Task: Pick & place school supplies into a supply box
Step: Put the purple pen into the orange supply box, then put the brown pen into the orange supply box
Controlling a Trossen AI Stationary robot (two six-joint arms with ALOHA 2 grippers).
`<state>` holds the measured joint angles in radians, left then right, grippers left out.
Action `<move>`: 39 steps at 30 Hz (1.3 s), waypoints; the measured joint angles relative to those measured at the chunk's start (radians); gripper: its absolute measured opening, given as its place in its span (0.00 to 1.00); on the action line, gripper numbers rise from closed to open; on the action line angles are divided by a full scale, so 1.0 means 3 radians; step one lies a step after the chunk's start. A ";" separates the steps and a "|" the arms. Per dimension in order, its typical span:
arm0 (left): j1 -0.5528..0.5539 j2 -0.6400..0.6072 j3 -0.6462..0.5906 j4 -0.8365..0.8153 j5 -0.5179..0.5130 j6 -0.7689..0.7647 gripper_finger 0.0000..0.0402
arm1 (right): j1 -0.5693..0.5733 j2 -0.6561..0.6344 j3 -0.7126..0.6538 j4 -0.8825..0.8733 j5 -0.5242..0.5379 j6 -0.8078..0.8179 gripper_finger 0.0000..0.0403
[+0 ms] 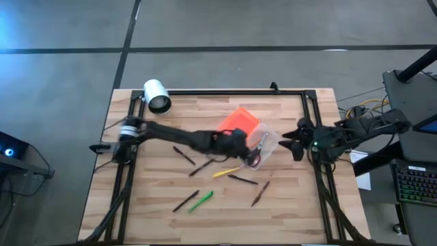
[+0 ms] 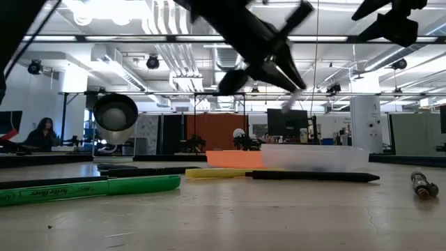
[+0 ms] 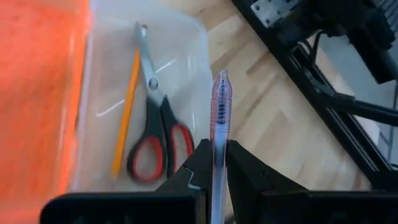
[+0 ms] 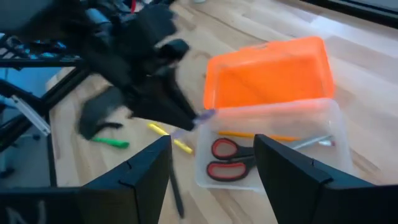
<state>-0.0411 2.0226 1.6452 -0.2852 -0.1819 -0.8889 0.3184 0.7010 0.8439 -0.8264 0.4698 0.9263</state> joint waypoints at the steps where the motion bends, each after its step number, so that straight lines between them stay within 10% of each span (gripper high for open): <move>1: 0.0059 0.0123 0.0151 -0.0023 0.0073 0.0068 0.03 | 0.0010 -0.0017 0.0009 -0.0046 0.0009 0.0024 0.54; 17: 0.0443 0.1191 0.1463 -0.0632 0.0210 0.0227 0.14 | 0.0098 -0.0012 -0.0012 -0.0202 0.0010 0.0080 0.54; 31: 0.0193 0.0767 0.1431 -0.1653 0.0457 0.1001 0.32 | 0.0097 -0.0017 -0.0150 -0.0232 -0.0036 0.0054 0.54; 39: -0.0418 0.0493 0.1425 -0.2213 0.0165 0.1201 0.32 | 0.0160 0.0122 -0.0227 -0.0308 -0.0876 -0.0417 0.54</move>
<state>-0.1666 2.1706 2.0727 -0.9491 -0.1323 -0.5285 0.3664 0.7375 0.7757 -0.9187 0.2070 0.8011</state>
